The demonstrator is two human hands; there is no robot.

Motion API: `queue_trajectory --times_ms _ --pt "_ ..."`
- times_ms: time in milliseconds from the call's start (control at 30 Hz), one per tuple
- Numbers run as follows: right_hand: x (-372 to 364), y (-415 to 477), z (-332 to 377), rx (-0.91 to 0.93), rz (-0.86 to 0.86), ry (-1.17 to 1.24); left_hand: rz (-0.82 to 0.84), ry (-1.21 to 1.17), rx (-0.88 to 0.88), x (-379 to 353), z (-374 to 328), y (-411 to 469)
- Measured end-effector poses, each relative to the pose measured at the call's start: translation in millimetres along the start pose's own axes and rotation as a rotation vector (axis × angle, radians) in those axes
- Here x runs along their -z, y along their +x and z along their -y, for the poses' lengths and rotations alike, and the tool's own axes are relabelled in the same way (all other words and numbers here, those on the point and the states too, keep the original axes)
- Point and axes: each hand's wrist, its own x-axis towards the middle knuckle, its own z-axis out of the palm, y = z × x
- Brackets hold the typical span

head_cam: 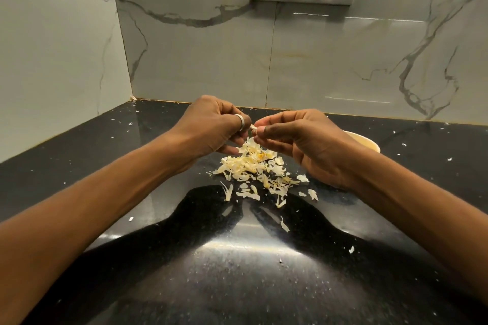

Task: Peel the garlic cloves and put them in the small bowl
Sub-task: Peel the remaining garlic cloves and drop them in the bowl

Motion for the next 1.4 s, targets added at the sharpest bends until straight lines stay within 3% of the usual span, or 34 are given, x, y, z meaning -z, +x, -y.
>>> queue_trajectory --times_ms 667,967,1400 --pt "3.2 2.4 -2.5 -0.014 -0.048 -0.194 -0.137 0.201 -0.044 5.6 5.2 5.4" --pt "4.0 2.5 -4.4 0.017 -0.084 -0.243 -0.085 0.496 -0.179 3.0 6.9 5.1" --pt "4.4 2.9 -4.3 0.053 -0.061 -0.227 0.04 0.32 -0.331 0.8 9.5 5.7"
